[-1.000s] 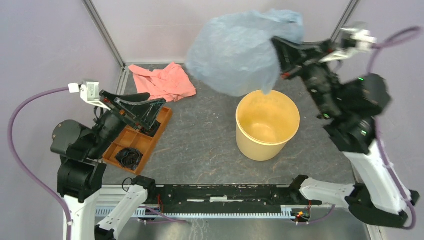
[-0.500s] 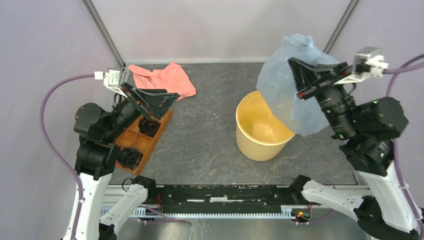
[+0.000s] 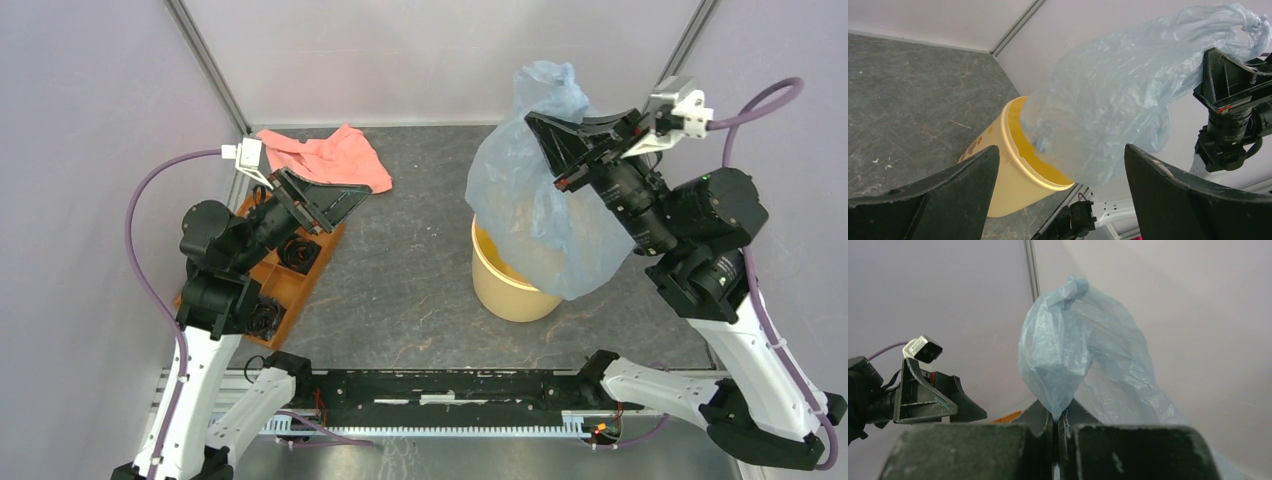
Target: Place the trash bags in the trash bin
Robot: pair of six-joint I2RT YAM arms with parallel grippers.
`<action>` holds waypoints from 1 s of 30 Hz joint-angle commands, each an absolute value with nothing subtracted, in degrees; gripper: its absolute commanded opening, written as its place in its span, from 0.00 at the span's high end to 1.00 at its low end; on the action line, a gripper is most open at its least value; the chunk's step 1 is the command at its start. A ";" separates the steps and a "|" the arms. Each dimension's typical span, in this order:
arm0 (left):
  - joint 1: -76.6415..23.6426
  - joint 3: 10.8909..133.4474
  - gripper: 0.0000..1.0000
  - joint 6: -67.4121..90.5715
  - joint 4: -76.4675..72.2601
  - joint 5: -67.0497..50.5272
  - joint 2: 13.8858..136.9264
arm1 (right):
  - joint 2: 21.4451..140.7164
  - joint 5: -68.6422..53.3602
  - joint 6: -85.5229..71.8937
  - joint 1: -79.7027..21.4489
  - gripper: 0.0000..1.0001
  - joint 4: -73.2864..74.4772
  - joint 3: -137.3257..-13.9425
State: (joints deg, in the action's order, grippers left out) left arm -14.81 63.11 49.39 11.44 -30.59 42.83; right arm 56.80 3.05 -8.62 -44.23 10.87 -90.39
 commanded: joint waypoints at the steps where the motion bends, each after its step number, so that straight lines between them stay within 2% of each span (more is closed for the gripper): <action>1: -14.70 60.74 0.00 55.52 3.92 -32.96 42.57 | 55.43 5.89 -5.78 -44.32 1.00 5.97 -90.59; 8: -14.83 60.13 0.01 56.82 2.11 -32.91 43.18 | 59.80 3.37 -5.72 -44.25 1.00 2.96 -95.99; 13: -14.85 59.12 0.01 57.36 2.10 -32.84 43.06 | 59.32 3.26 -6.06 -44.22 1.00 0.41 -93.79; 23: -15.67 58.23 0.00 58.46 0.29 -33.46 44.17 | 47.27 21.20 5.07 -44.26 1.00 0.46 -69.64; 28: -19.13 57.98 0.01 58.94 -4.00 -32.12 46.41 | 46.78 23.52 6.13 -44.31 1.00 3.84 -68.20; 30: -24.28 58.27 0.02 57.01 -4.04 -28.46 47.32 | 46.35 24.11 6.40 -44.23 0.99 3.27 -67.24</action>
State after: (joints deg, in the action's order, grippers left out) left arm -18.44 57.95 57.06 0.19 -31.42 45.80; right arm 47.57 20.12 4.08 -44.23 4.32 -68.16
